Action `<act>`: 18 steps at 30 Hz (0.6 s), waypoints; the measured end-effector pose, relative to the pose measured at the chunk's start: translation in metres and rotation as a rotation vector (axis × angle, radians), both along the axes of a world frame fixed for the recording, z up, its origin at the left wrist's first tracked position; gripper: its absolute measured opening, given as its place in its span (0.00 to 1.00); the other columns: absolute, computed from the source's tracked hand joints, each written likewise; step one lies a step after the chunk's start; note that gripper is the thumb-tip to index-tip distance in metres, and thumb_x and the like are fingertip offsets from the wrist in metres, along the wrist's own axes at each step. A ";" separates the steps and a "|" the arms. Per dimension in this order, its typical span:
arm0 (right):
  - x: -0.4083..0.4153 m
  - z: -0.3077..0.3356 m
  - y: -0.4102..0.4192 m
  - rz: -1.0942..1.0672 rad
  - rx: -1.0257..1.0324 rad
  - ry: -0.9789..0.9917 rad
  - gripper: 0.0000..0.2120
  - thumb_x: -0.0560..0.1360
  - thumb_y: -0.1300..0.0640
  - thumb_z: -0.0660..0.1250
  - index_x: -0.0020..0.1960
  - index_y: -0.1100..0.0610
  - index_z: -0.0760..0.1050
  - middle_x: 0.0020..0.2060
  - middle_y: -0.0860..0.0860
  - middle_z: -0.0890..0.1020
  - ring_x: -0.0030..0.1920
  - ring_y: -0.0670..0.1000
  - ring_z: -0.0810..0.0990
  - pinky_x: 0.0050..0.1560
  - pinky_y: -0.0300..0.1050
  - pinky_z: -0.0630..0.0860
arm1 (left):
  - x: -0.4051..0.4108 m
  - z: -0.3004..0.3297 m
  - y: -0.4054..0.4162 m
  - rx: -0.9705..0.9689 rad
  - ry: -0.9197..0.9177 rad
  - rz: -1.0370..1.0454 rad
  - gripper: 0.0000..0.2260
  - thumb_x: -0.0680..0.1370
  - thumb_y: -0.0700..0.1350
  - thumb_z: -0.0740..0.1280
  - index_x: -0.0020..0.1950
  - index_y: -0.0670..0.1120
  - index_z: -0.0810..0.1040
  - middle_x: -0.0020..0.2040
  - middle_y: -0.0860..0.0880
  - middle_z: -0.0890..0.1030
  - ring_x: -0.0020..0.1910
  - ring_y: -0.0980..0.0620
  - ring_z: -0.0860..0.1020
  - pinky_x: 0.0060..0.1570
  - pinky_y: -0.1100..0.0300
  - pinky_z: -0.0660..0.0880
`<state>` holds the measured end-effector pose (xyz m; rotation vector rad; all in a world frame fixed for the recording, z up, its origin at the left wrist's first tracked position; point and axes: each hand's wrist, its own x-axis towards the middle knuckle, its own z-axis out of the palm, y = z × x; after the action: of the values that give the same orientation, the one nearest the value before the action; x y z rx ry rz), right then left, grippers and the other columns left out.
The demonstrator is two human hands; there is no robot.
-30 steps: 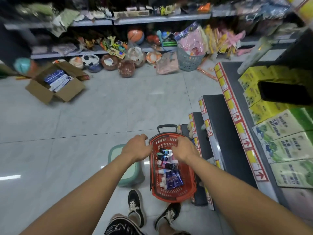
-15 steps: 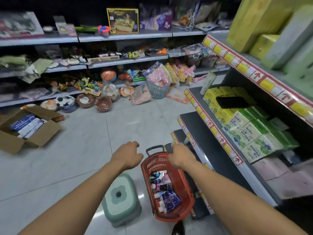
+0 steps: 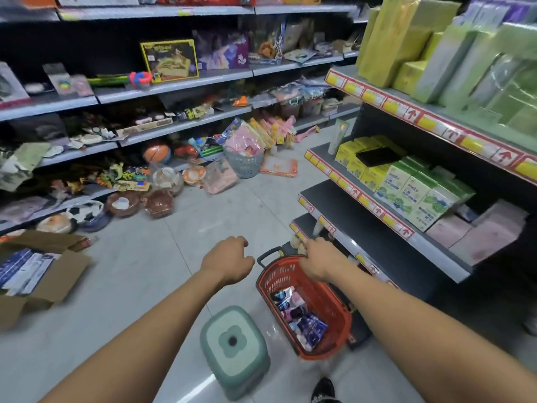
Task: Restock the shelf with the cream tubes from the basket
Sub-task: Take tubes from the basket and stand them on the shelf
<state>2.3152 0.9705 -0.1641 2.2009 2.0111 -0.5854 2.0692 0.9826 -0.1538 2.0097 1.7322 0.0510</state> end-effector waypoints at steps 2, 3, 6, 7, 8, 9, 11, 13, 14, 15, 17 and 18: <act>0.000 0.000 -0.005 -0.014 -0.011 0.003 0.20 0.77 0.49 0.62 0.66 0.56 0.72 0.63 0.55 0.75 0.61 0.58 0.76 0.59 0.56 0.77 | 0.004 0.000 0.001 -0.004 -0.002 -0.037 0.25 0.80 0.52 0.64 0.77 0.47 0.72 0.72 0.47 0.77 0.69 0.45 0.76 0.65 0.49 0.76; 0.001 -0.002 -0.006 -0.027 -0.014 0.010 0.20 0.77 0.49 0.62 0.67 0.54 0.71 0.63 0.55 0.75 0.61 0.58 0.76 0.59 0.57 0.78 | 0.008 -0.001 0.002 -0.010 -0.003 -0.054 0.25 0.80 0.52 0.64 0.77 0.47 0.72 0.72 0.46 0.77 0.69 0.45 0.76 0.65 0.49 0.76; 0.009 -0.005 -0.008 -0.070 -0.022 0.024 0.22 0.76 0.48 0.63 0.69 0.52 0.71 0.62 0.54 0.77 0.59 0.57 0.76 0.58 0.57 0.79 | 0.022 -0.003 0.009 -0.021 0.005 -0.096 0.25 0.79 0.52 0.65 0.76 0.47 0.72 0.71 0.46 0.78 0.68 0.45 0.77 0.64 0.49 0.77; 0.013 -0.006 -0.007 -0.073 -0.022 0.023 0.22 0.76 0.48 0.63 0.69 0.53 0.71 0.62 0.54 0.77 0.59 0.57 0.76 0.58 0.57 0.79 | 0.028 -0.003 0.012 -0.023 0.010 -0.113 0.25 0.79 0.52 0.65 0.75 0.47 0.73 0.70 0.46 0.78 0.67 0.45 0.77 0.63 0.49 0.77; 0.017 -0.006 -0.006 -0.076 -0.026 0.022 0.22 0.77 0.47 0.63 0.69 0.53 0.71 0.62 0.54 0.76 0.60 0.57 0.76 0.58 0.56 0.78 | 0.034 -0.004 0.015 -0.027 0.015 -0.128 0.24 0.79 0.52 0.65 0.74 0.46 0.74 0.68 0.46 0.79 0.65 0.45 0.78 0.62 0.49 0.78; 0.022 -0.009 -0.004 -0.080 -0.028 0.025 0.22 0.78 0.47 0.63 0.70 0.54 0.71 0.63 0.55 0.76 0.61 0.58 0.76 0.59 0.56 0.77 | 0.042 -0.004 0.019 -0.034 0.027 -0.147 0.23 0.79 0.52 0.64 0.73 0.46 0.75 0.67 0.46 0.80 0.63 0.45 0.79 0.61 0.49 0.78; 0.034 -0.013 0.000 -0.089 -0.036 0.037 0.24 0.79 0.46 0.62 0.72 0.55 0.70 0.66 0.56 0.75 0.64 0.59 0.75 0.62 0.55 0.75 | 0.057 -0.006 0.027 -0.050 0.051 -0.187 0.22 0.79 0.54 0.64 0.70 0.46 0.76 0.65 0.46 0.81 0.61 0.45 0.79 0.60 0.48 0.79; 0.052 -0.019 0.008 -0.117 -0.055 0.066 0.25 0.80 0.45 0.62 0.73 0.55 0.69 0.67 0.56 0.75 0.66 0.60 0.74 0.63 0.54 0.74 | 0.079 -0.010 0.041 -0.066 0.085 -0.229 0.22 0.80 0.55 0.64 0.69 0.45 0.76 0.64 0.45 0.81 0.61 0.45 0.80 0.59 0.48 0.79; 0.061 -0.022 0.013 -0.131 -0.066 0.084 0.25 0.79 0.45 0.62 0.73 0.55 0.69 0.67 0.56 0.75 0.66 0.60 0.74 0.62 0.54 0.74 | 0.090 -0.013 0.048 -0.072 0.101 -0.247 0.22 0.80 0.55 0.65 0.70 0.45 0.76 0.64 0.45 0.81 0.61 0.45 0.80 0.60 0.48 0.79; 0.069 -0.027 0.018 -0.142 -0.076 0.099 0.25 0.79 0.46 0.62 0.72 0.56 0.69 0.66 0.57 0.75 0.65 0.60 0.75 0.61 0.53 0.74 | 0.102 -0.015 0.056 -0.074 0.113 -0.264 0.23 0.80 0.56 0.65 0.71 0.45 0.75 0.65 0.45 0.80 0.61 0.45 0.79 0.60 0.48 0.79; 0.088 -0.035 0.030 -0.166 -0.086 0.121 0.24 0.79 0.46 0.62 0.72 0.55 0.71 0.66 0.57 0.76 0.64 0.60 0.75 0.60 0.54 0.75 | 0.129 -0.019 0.071 -0.086 0.134 -0.300 0.23 0.80 0.56 0.65 0.71 0.46 0.75 0.65 0.45 0.80 0.60 0.46 0.79 0.58 0.49 0.79; 0.098 -0.039 0.035 -0.181 -0.091 0.131 0.24 0.79 0.47 0.62 0.72 0.55 0.70 0.66 0.57 0.76 0.64 0.61 0.75 0.61 0.54 0.75 | 0.144 -0.022 0.080 -0.095 0.143 -0.324 0.21 0.80 0.56 0.65 0.70 0.46 0.76 0.64 0.45 0.81 0.57 0.47 0.79 0.56 0.50 0.79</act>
<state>2.4130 1.0060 -0.2030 2.3615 1.8123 -0.8457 2.2129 1.0621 -0.1756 2.2407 1.4373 -0.2833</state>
